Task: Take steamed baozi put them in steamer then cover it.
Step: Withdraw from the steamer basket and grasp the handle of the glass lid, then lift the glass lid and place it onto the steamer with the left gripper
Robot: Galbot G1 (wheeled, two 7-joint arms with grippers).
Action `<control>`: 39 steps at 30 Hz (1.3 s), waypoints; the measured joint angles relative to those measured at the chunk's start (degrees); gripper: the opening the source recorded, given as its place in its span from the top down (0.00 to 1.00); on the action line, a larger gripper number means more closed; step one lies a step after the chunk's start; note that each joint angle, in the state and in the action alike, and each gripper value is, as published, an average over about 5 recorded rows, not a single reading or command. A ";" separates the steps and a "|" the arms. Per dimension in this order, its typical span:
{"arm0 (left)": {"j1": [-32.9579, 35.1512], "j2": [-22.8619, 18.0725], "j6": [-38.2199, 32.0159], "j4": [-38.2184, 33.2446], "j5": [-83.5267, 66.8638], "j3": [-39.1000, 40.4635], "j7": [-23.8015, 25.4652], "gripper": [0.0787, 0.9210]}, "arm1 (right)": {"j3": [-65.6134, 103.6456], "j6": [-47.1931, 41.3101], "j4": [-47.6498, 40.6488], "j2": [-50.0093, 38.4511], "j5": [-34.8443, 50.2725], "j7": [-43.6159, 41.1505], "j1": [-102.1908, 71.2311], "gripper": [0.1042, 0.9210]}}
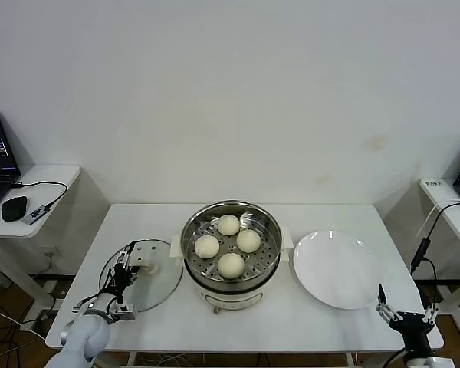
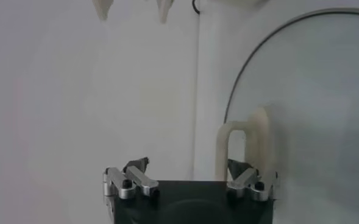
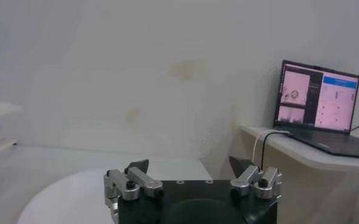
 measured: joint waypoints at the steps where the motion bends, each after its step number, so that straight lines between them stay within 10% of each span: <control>1: -0.13 -0.02 -0.02 0.21 0.08 0.07 0.00 0.27 | -0.05 0.01 -0.01 0.02 -0.02 -0.01 -0.01 0.12; 21: 1.35 -0.31 -1.72 -0.66 1.39 -1.33 -3.09 0.92 | -0.38 0.32 0.37 0.00 -0.21 -0.20 -0.21 0.12; 39: 10.77 4.25 8.42 -20.61 -2.27 -11.51 2.96 0.93 | -1.11 1.33 -0.13 -0.76 -2.15 -0.82 -0.08 0.12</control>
